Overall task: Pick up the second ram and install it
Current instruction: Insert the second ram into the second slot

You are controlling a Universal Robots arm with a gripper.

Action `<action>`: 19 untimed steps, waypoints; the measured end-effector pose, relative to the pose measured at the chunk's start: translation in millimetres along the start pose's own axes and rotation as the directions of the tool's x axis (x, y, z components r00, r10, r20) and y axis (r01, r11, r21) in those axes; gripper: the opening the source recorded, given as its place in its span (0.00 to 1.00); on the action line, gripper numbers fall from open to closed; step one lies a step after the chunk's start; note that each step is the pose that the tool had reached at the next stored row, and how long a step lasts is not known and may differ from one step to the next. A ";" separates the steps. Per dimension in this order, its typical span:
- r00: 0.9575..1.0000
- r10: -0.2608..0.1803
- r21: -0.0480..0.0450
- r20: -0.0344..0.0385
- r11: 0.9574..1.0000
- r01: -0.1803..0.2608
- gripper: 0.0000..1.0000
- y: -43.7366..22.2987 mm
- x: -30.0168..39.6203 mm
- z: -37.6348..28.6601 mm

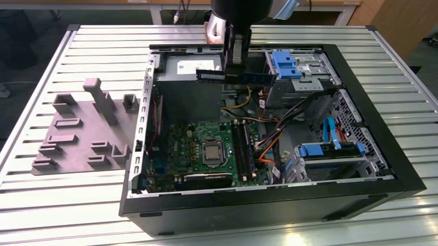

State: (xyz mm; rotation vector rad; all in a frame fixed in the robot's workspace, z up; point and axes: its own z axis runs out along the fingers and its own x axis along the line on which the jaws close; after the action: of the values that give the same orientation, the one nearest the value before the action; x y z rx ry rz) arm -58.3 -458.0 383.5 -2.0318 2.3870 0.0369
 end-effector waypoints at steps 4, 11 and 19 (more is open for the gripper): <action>0.999 0.035 0.001 -0.001 0.999 -0.035 0.15 0.0 0.0 0.2; 0.994 0.112 0.002 0.000 0.994 -0.112 0.15 0.0 0.0 0.8; 0.976 0.218 0.005 0.002 0.976 -0.218 0.15 0.0 0.0 1.8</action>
State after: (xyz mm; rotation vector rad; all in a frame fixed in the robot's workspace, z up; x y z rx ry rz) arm -58.3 -458.0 381.6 -1.7571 2.5946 0.0334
